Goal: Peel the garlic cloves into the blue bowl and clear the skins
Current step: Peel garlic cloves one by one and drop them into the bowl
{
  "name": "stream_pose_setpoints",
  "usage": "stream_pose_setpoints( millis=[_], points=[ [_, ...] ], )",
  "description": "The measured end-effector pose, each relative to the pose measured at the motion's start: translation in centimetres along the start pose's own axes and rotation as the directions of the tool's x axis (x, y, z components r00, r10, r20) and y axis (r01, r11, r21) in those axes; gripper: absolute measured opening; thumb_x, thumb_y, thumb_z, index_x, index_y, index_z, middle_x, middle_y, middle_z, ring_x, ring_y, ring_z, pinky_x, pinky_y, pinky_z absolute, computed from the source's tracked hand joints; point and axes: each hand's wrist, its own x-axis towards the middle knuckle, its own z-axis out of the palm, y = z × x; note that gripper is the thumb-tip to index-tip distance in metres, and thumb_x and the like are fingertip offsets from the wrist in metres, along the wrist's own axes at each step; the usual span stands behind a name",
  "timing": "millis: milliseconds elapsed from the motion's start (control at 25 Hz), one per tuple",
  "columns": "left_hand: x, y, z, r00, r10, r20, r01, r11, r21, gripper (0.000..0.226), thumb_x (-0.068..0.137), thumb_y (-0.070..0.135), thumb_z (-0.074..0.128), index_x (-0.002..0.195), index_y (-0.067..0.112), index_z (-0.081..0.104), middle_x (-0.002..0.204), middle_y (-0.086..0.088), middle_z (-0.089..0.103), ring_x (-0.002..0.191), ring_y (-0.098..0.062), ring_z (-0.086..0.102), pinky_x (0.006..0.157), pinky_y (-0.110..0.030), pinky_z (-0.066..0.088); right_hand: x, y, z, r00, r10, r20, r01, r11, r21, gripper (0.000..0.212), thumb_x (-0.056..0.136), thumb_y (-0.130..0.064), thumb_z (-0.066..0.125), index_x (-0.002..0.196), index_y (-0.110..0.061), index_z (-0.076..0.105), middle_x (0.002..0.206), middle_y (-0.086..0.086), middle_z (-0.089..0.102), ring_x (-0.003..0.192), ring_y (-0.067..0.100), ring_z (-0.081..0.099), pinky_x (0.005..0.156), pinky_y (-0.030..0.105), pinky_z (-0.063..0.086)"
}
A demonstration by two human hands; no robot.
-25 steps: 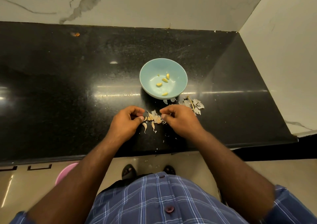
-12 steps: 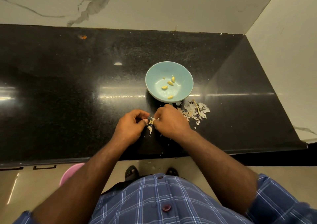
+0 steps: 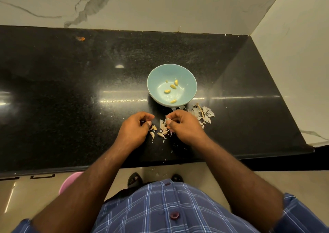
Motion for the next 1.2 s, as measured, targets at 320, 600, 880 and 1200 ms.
stream_pose_setpoints(
  millis=[320,600,880,1200],
  points=[
    [-0.1,0.5,-0.8,0.997,0.044,-0.066,-0.048,0.996,-0.074,0.019,0.099,0.021,0.063,0.107,0.036,0.070,0.099,0.013,0.071,0.087,-0.004,0.066,0.078,-0.026,0.051,-0.8,-0.9,-3.1,0.993,-0.009,-0.114,0.030,0.983,0.181,0.016,0.093,-0.012,0.072,0.109,-0.016,0.075,0.085,0.001,0.075,0.078,0.014,0.073,0.079,0.035,0.063],
    [-1.0,4.6,1.2,0.981,0.159,0.112,-0.101,0.908,-0.407,0.012,0.090,0.019,0.076,0.102,0.017,0.078,0.084,-0.005,0.077,0.073,-0.010,0.069,0.066,-0.029,0.054,-2.8,-2.4,-4.1,0.981,-0.120,-0.156,0.150,0.969,0.197,0.006,0.083,-0.016,0.082,0.084,-0.014,0.077,0.070,-0.005,0.074,0.066,0.003,0.068,0.066,0.021,0.054],
    [-1.0,5.9,1.9,0.977,0.168,0.128,-0.063,0.812,-0.581,0.016,0.090,0.007,0.072,0.105,0.002,0.074,0.082,-0.009,0.075,0.066,-0.008,0.064,0.059,-0.019,0.051,-2.8,-1.8,-5.5,0.971,-0.183,-0.157,0.198,0.976,0.089,0.003,0.088,-0.016,0.078,0.090,-0.015,0.076,0.080,-0.005,0.074,0.078,0.009,0.070,0.076,0.034,0.059],
    [-0.9,7.3,3.8,0.967,0.076,0.242,0.129,0.675,-0.727,0.012,0.098,0.005,0.059,0.095,0.005,0.070,0.076,-0.004,0.070,0.063,-0.005,0.060,0.055,-0.014,0.049,-3.8,-2.3,-6.4,0.993,-0.063,-0.097,0.104,0.858,0.503,0.010,0.092,-0.002,0.070,0.083,-0.009,0.071,0.068,-0.004,0.072,0.065,0.005,0.065,0.062,0.022,0.050]
  ],
)
